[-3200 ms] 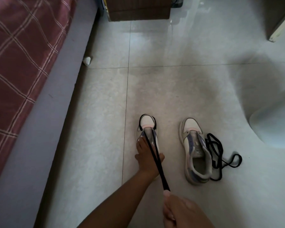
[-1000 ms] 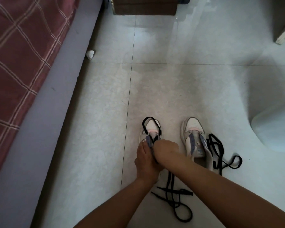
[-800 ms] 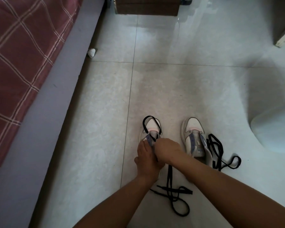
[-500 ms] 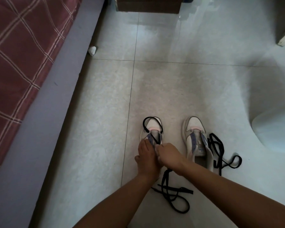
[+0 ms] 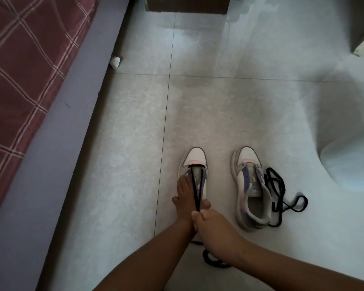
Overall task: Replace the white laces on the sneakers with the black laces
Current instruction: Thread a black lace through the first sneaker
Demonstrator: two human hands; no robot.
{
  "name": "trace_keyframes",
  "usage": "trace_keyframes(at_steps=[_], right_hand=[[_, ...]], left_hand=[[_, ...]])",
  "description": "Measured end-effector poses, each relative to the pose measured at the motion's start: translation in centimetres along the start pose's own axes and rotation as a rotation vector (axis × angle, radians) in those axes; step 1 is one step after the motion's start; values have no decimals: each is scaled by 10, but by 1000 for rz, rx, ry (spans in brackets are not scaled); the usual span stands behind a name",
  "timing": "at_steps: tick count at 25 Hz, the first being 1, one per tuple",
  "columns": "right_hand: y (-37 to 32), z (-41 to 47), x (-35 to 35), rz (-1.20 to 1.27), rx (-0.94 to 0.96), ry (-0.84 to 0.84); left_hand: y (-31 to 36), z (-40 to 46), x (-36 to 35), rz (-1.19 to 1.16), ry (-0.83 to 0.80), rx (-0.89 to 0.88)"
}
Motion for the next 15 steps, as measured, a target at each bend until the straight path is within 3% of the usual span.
trace_keyframes(at_steps=[3, 5, 6, 8, 10, 12, 15], right_hand=[[-2, 16, 20, -249, 79, -28], [23, 46, 69, -392, -60, 170], [36, 60, 101, -329, -113, 329], [74, 78, 133, 90, -235, 506], [93, 97, 110, 374, -307, 429], [93, 106, 75, 411, -335, 295], [96, 108, 63, 592, -414, 225]], left_hand=[[8, -15, -7, -144, -69, 11], [12, -19, 2, -159, -95, -77], [8, -16, 10, -125, -77, -94], [-3, -10, 22, -126, -33, -140], [-6, -11, 35, -213, -18, -215], [9, -21, 49, -156, 33, -389], [26, -44, 56, -46, 139, -621]])
Point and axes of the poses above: each hand's wrist, its own z-axis towards the middle knuckle, its own x-axis out of the back of the hand, y = z × x, the point moved 8 cm from there along z, towards the middle knuckle, and after that the axes turned 3 degrees about -x, right-handed, at the moved point
